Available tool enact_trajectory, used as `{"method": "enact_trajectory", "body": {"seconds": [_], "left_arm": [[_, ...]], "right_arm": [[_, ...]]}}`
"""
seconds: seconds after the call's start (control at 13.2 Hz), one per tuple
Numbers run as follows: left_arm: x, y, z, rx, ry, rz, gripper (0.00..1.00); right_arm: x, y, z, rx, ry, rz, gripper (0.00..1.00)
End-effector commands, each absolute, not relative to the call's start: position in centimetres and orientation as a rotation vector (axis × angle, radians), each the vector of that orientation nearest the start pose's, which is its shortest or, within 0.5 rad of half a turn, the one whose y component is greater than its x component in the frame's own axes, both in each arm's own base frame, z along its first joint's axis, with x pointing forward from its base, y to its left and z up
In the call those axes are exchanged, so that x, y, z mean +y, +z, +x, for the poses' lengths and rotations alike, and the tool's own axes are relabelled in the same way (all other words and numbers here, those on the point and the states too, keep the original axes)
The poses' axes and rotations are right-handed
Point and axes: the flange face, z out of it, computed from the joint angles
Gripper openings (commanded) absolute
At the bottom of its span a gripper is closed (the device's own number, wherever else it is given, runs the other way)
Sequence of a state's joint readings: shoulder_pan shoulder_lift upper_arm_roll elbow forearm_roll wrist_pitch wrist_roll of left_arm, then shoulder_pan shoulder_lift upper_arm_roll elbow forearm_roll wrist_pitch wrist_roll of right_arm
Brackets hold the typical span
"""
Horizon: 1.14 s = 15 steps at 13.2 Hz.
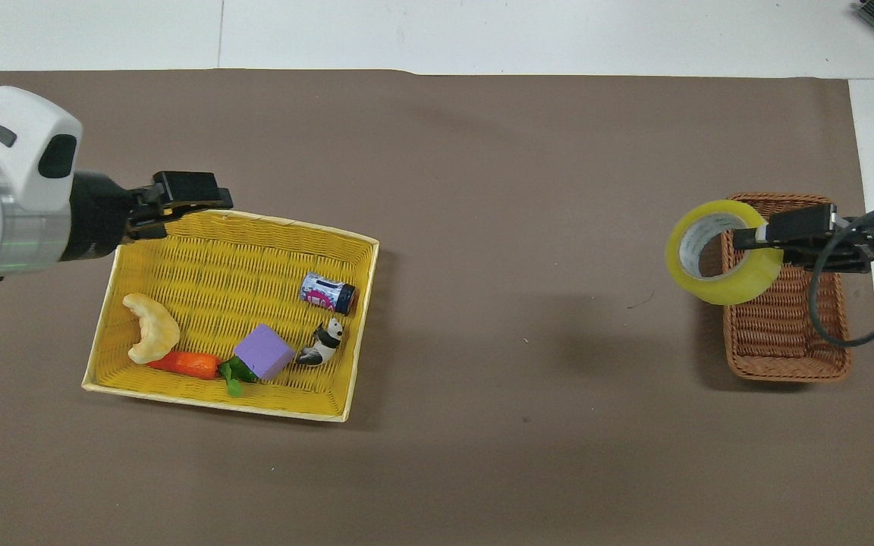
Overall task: Move tape to another basket
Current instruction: 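Lower the tape into the wicker basket while the left gripper withdraws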
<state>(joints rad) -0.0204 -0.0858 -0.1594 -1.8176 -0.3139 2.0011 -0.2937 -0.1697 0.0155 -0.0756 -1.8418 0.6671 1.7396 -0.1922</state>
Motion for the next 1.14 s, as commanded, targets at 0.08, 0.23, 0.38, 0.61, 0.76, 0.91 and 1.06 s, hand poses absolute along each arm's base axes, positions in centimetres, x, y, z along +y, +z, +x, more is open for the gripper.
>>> {"method": "enact_trajectory", "body": {"seconds": [0.08,0.23,0.38,0.61,0.76,0.91,1.06], "left_arm": [[-6.2,60.6,56.1,-0.061,-0.222,-3.309,1.00],[-3.2,60.6,55.7,0.002,-0.147,-3.258,1.00],[-2.5,62.4,55.7,0.053,0.013,-3.134,1.00],[-2.0,62.8,55.0,0.015,0.048,-3.142,1.00],[-1.8,62.8,55.1,0.012,0.043,-3.143,1.00],[-1.9,62.8,55.1,0.015,0.046,-3.142,1.00],[-1.9,62.8,55.1,0.017,0.046,-3.142,1.00]], "right_arm": [[-16.3,44.2,56.5,0.171,-0.059,-2.486,0.00],[-19.7,41.1,56.1,0.092,-0.090,-2.493,0.00],[-22.7,37.6,56.0,0.013,-0.121,-2.492,0.00],[-23.5,36.7,56.2,-0.042,-0.155,-2.509,0.00],[-23.9,35.7,56.1,-0.133,-0.172,-2.520,0.00],[-24.3,35.3,56.1,-0.246,-0.173,-2.574,0.33],[-24.6,35.1,56.1,-0.301,-0.189,-2.600,1.00]]}}
